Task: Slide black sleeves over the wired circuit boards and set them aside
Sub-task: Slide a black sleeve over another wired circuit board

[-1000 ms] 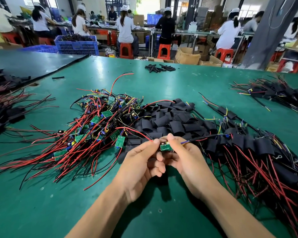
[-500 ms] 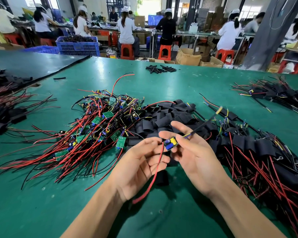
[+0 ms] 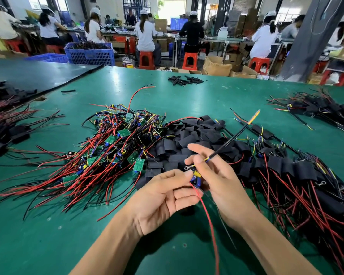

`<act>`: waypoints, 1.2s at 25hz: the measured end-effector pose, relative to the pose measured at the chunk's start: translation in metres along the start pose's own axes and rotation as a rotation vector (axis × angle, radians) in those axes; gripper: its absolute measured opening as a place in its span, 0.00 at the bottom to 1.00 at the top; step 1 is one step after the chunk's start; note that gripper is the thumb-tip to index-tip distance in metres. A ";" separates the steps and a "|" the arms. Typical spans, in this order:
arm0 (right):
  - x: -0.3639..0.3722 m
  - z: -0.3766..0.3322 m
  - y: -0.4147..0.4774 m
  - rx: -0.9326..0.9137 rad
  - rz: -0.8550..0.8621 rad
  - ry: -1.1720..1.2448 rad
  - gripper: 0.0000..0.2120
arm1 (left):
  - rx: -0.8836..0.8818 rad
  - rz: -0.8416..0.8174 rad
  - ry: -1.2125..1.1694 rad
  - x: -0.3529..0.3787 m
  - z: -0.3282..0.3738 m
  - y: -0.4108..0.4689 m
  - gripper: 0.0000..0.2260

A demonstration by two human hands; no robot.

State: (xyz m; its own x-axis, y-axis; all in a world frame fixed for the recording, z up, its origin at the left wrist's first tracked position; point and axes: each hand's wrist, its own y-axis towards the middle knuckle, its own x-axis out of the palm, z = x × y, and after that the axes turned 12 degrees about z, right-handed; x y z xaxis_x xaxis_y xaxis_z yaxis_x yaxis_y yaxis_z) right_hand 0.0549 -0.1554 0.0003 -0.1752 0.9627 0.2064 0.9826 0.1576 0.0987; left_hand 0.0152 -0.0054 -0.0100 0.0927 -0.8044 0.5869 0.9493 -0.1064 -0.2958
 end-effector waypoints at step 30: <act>-0.026 0.017 0.012 -0.139 0.222 -0.533 0.16 | 0.202 0.256 -0.223 -0.013 0.011 0.006 0.10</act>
State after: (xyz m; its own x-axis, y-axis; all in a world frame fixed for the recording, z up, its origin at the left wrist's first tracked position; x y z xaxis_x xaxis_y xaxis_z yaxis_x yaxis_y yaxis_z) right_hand 0.0723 -0.1751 -0.0205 0.1246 0.9527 -0.2771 0.9684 -0.0559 0.2432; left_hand 0.0228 0.0108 -0.0109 0.3762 -0.6405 0.6695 0.9249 0.2163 -0.3128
